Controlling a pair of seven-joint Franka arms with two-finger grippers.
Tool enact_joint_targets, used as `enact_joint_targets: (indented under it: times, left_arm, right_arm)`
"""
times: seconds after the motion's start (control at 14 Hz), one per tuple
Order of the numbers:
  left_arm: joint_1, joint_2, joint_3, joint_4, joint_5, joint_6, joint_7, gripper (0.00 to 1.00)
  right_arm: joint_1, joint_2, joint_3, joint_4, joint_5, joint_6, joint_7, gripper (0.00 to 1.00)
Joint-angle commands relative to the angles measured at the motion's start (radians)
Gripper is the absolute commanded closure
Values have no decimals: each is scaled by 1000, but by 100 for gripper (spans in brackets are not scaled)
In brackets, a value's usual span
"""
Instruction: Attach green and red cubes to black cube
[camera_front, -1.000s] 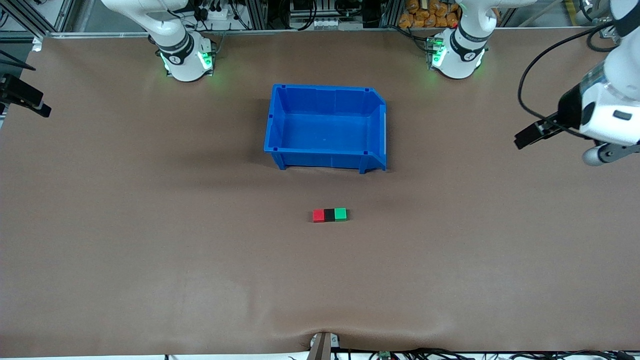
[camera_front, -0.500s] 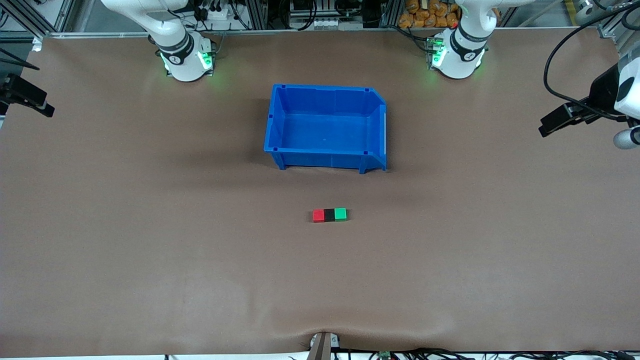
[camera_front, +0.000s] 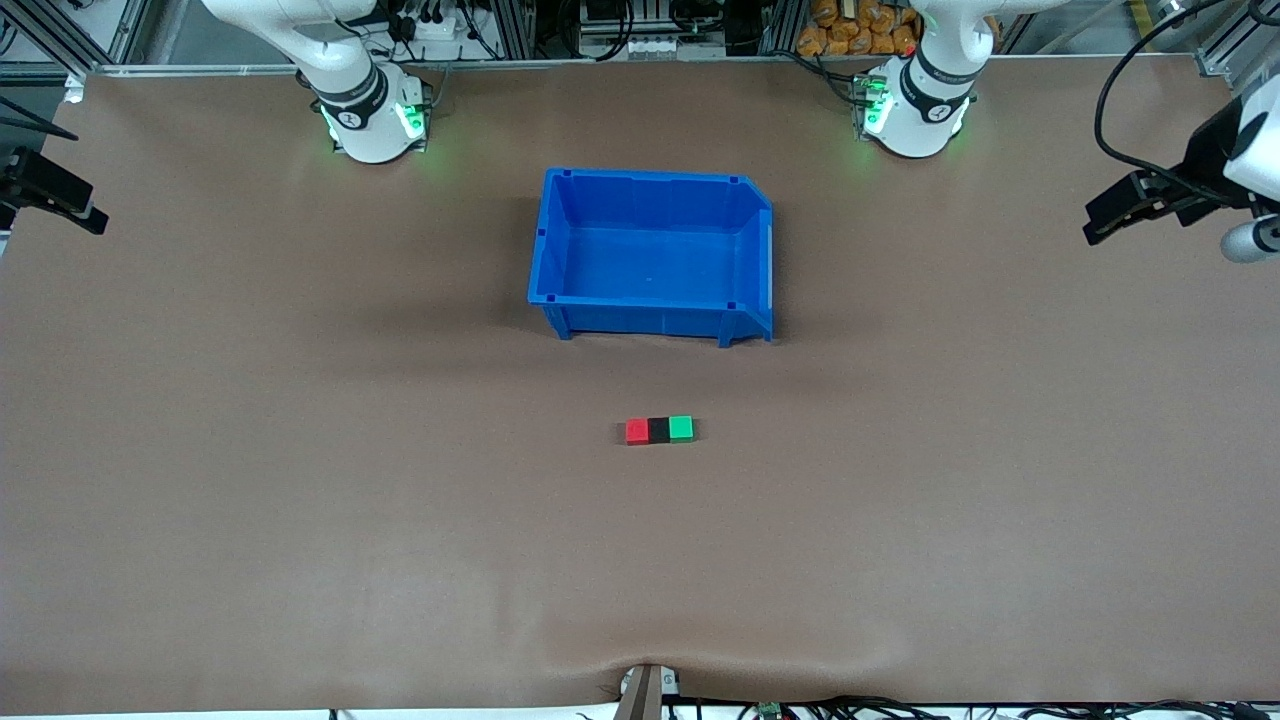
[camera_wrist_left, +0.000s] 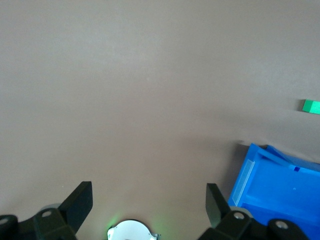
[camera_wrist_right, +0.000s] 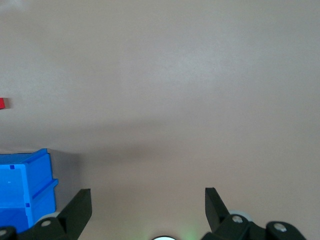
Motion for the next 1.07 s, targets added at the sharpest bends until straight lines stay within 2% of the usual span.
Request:
enact_joint_targets:
  times: [0.0, 0.29, 0.43, 1.0]
  left_arm:
    - [0, -72, -8, -86, 20, 21, 24, 0]
    - [19, -111, -20, -133, 20, 21, 61, 0]
    - [71, -112, -57, -127, 17, 21, 78, 0]
    - [73, -96, -55, -63, 3, 15, 73, 0]
  right_arm:
    - [6, -1, -5, 9, -5, -10, -5, 0]
    - [3, -1, -5, 9, -2, -9, -6, 0]
    - [3, -1, -3, 9, -2, -9, -6, 0]
    - [4, 0, -5, 9, -2, -10, -6, 0]
